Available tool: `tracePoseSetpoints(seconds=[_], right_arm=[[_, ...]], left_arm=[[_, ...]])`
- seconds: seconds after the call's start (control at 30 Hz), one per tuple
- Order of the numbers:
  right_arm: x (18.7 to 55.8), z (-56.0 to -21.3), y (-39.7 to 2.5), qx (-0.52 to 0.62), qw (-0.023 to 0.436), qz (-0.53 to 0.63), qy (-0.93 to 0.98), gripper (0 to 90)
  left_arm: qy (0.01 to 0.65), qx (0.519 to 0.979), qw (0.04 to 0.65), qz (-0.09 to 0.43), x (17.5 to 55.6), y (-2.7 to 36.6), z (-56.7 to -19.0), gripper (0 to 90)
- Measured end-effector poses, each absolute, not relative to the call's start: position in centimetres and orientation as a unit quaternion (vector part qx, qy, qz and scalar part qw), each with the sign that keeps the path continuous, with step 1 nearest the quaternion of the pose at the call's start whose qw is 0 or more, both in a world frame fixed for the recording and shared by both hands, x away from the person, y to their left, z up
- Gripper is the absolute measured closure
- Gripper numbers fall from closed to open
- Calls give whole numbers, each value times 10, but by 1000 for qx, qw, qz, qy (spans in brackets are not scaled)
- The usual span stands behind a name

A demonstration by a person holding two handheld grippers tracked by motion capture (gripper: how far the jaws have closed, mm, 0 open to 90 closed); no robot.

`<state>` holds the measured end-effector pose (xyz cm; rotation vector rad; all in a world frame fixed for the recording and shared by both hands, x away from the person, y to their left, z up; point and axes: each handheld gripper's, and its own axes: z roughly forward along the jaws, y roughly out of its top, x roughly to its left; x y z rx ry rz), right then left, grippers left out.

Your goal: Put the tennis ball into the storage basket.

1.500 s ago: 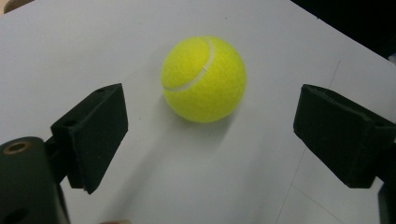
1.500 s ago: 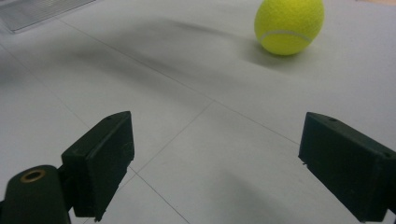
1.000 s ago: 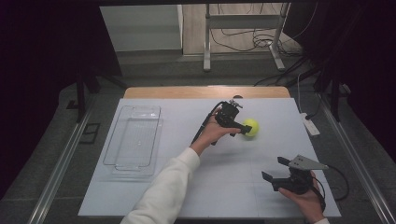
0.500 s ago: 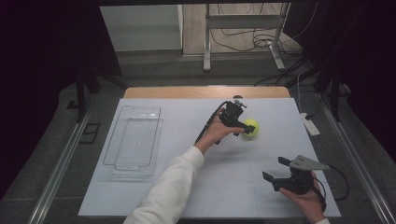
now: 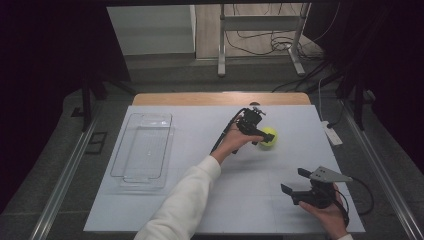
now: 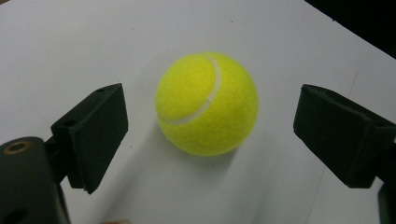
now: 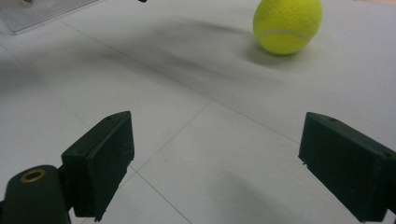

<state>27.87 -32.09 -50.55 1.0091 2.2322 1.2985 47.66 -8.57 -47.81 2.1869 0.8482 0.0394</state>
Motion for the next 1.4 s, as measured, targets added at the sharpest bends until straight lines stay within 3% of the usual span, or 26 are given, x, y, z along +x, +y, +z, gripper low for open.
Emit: tracePoseSetpoints(seconds=[1.4], right_arm=[[279, -507, -322, 360, 181, 461, 791, 107]], left_arm=[[347, 861, 371, 8, 490, -105, -502, 105]])
